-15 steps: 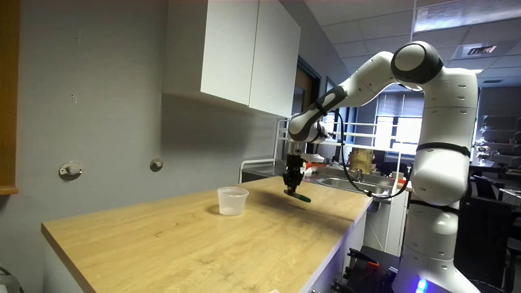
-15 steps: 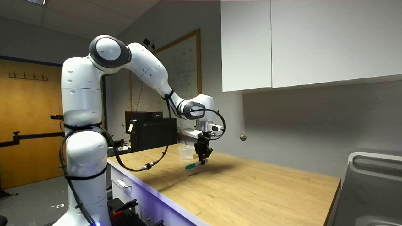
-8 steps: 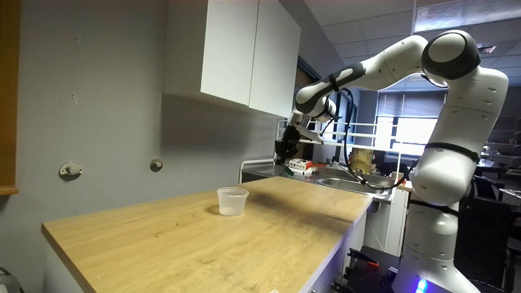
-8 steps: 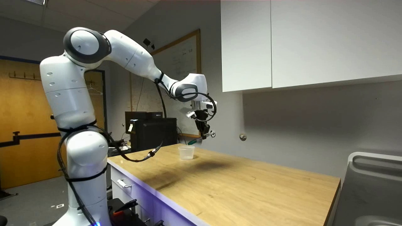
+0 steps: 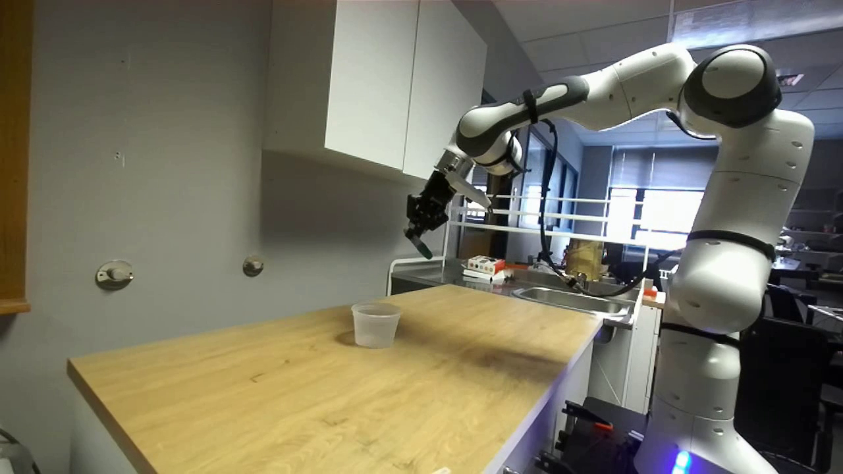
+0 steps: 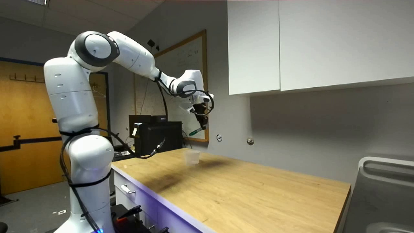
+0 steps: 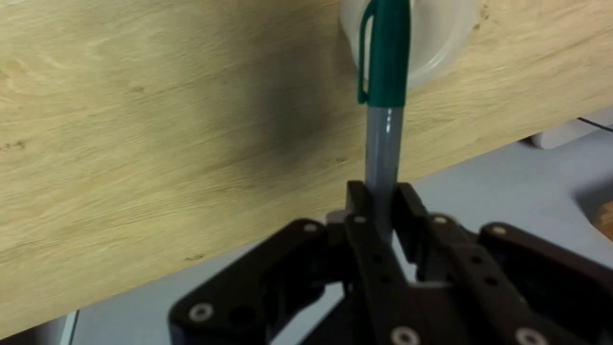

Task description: Put the green marker inside the clear bowl

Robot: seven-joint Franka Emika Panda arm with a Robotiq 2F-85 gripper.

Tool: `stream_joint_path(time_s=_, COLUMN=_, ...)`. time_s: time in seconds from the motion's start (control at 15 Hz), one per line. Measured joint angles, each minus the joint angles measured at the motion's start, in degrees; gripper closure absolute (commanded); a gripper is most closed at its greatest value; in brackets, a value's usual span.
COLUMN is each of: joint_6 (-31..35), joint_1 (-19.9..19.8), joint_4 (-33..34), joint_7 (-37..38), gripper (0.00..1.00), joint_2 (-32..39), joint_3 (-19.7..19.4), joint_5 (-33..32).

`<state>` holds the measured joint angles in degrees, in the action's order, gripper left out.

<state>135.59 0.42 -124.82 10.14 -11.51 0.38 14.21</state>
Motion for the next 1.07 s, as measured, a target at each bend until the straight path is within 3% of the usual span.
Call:
stream_joint_path(time_s=0.4, joint_6=2.39, joint_1=3.61, joint_4=6.09, joint_7=2.41, gripper=0.89, joint_2=8.84, joint_3=4.5, joint_5=-0.61)
stream_joint_path(time_s=1.07, joint_6=5.81, joint_1=4.93, joint_4=10.79, joint_7=2.47, gripper=0.89, joint_2=20.1, joint_3=4.79, joint_5=-3.92)
